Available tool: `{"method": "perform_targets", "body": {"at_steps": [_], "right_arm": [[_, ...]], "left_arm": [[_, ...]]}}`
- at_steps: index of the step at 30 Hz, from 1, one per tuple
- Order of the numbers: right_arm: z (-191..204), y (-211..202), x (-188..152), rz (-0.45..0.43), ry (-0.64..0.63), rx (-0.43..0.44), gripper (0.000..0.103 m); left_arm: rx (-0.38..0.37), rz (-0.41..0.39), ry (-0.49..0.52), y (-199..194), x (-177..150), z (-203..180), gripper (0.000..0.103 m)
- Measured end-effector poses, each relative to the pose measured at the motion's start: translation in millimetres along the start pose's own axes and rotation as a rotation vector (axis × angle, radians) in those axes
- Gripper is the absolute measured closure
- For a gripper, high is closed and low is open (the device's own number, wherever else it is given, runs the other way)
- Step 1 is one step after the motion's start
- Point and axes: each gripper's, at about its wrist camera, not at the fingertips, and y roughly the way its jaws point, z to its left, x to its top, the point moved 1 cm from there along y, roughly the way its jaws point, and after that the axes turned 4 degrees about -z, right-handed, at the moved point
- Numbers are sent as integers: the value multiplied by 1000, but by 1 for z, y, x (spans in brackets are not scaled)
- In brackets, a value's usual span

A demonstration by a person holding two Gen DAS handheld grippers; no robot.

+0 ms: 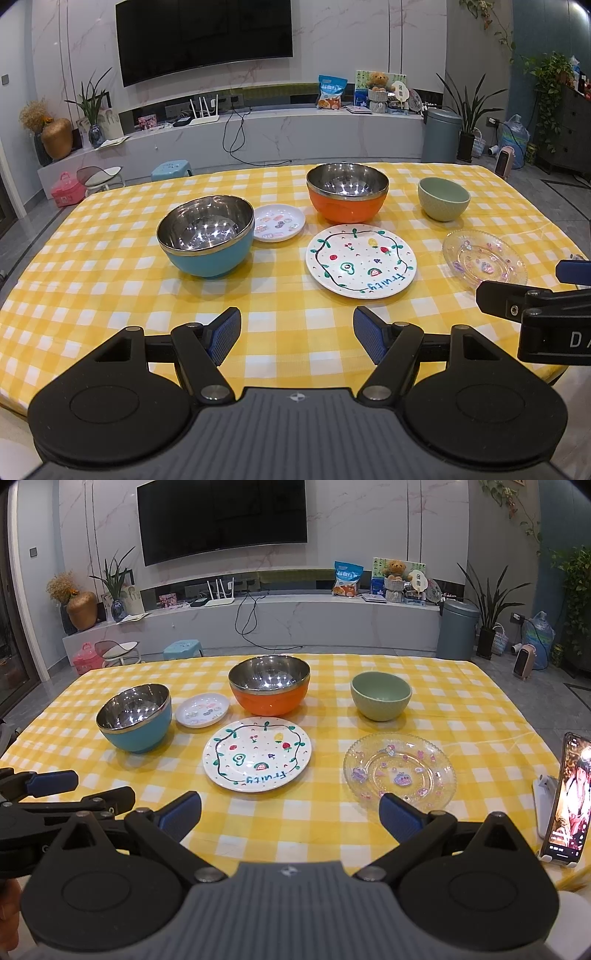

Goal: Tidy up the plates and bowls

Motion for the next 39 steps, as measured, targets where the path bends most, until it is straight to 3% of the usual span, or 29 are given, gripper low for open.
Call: {"method": "perform_targets", "body": {"at_steps": [9, 12, 15, 19, 25, 29, 33, 36, 39], "right_arm": [[-21, 4, 6, -16, 45, -8, 3], [-38, 14, 15, 7, 80, -26, 3], [-56, 26, 25, 36, 97, -43, 3], [-83, 45, 35, 71, 126, -73, 4], [-123, 75, 38, 84, 215, -119, 15], [-145, 92, 37, 104, 279, -110, 22], [-163, 106, 33, 115, 358, -132, 26], [-174, 116, 28, 127, 394, -143, 31], [-187, 124, 22, 137, 438, -167, 35]], "left_arm": [[-43, 25, -20, 11, 9, -12, 21], [-84, 10, -17, 15, 17, -20, 20], [-107, -11, -28, 20, 27, -30, 13], [-190, -15, -68, 31, 40, -40, 13], [-358, 52, -96, 63, 50, -64, 13], [-350, 78, -146, 85, 51, -77, 13], [-431, 128, -123, 101, 57, -95, 16], [-434, 145, -144, 112, 60, -108, 19], [-461, 186, -178, 129, 60, -118, 30]]}}
